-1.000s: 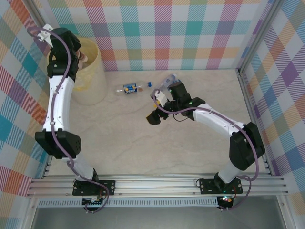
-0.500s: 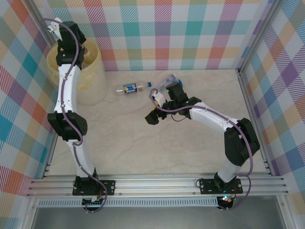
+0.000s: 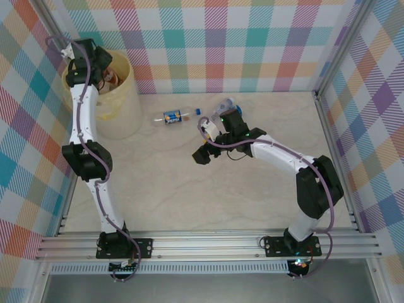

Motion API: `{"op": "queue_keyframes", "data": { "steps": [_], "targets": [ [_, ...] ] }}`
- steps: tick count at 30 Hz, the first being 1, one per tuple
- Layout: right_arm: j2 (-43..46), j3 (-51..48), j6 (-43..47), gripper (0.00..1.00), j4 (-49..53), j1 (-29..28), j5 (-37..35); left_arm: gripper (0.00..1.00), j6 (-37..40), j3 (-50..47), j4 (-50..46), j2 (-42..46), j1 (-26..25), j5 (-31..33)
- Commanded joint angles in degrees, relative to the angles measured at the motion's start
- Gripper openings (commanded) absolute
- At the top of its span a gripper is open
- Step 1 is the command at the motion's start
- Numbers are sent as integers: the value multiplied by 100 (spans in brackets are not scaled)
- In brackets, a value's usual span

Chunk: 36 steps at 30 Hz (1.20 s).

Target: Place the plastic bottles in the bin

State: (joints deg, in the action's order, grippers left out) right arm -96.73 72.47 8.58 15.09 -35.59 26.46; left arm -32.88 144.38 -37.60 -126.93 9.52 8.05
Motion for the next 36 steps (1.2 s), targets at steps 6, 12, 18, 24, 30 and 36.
{"op": "queue_keyframes", "data": {
  "steps": [6,12,18,24,30,36],
  "targets": [
    [188,25,-220,100,-382,96,-532,99,-370,910,-700,-204,96,-757],
    [272,-101,-1158,100,-774,366,-1261,100,-217,903,-885,69,98,-999],
    [435,-413,-2230,100,-1131,832,-1759,100,-105,636,-1008,534,51,-1322],
    [234,-412,-3575,100,-1113,1337,-2140,100,232,-451,-783,1427,-341,-1532],
    [-181,-57,-4220,100,-679,1648,-2525,100,310,-1890,-240,2407,-789,-1840],
    [-440,229,-4818,100,-398,1791,-3039,100,186,-3438,322,3434,-1308,-1939]
  ]
}}
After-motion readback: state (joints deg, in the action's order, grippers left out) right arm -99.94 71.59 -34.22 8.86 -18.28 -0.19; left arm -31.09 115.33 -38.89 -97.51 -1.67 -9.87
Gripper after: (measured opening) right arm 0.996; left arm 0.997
